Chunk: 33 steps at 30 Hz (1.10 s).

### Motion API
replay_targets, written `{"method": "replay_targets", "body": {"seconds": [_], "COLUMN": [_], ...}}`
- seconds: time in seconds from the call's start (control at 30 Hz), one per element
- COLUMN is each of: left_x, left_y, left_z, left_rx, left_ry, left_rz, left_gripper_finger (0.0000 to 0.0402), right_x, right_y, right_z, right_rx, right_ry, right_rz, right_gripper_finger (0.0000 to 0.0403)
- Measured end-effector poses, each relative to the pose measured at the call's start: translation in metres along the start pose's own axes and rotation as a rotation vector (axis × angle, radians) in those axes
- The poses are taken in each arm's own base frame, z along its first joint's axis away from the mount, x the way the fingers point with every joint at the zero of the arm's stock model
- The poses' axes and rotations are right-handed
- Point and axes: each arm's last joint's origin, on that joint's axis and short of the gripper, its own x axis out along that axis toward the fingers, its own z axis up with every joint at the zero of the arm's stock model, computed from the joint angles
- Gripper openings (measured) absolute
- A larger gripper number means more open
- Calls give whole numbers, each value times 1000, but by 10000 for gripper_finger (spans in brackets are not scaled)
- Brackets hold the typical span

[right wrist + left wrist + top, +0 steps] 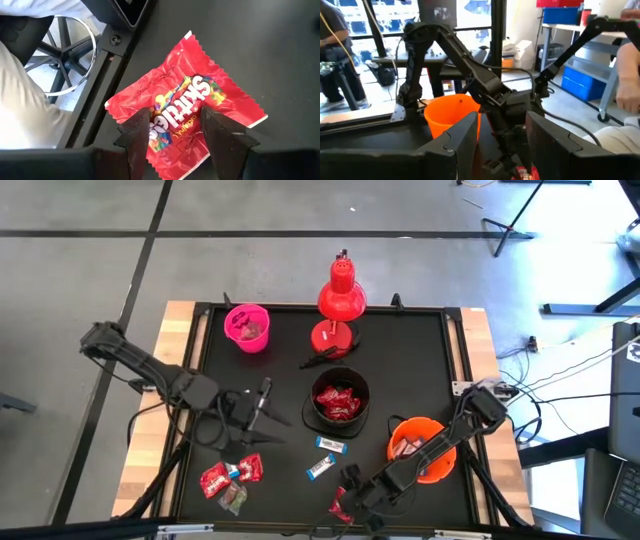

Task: Organize candy in baskets
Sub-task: Put the red candy into the black bucket

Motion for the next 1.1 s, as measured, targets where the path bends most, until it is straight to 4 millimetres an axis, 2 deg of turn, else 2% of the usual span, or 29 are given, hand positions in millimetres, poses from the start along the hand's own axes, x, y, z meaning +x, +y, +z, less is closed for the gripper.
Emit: {"method": "replay_targets", "body": {"seconds": [0.23, 0.6, 0.67, 0.87, 1.1], "left_x": [12, 14, 14, 14, 14], "left_y": [-2, -2, -2, -2, -2], "left_z": [-9, -11, -11, -11, -11], "left_rx": [7, 4, 3, 3, 2], "left_ry": [40, 46, 45, 45, 46], "left_rz": [5, 22, 22, 23, 25], "left_gripper_finger": [158, 158, 158, 158, 158], "right_x": [-1, -2, -5, -23, -66], "right_y": [-3, -4, -4, -3, -1], "right_z": [-3, -3, -3, 1, 16], "right_rx": [6, 3, 1, 0, 3], "right_ry": [17, 22, 17, 6, -112], "right_rz": [-87, -90, -87, -90, -114], "right_gripper_finger": [163, 17, 9, 14, 7]}}
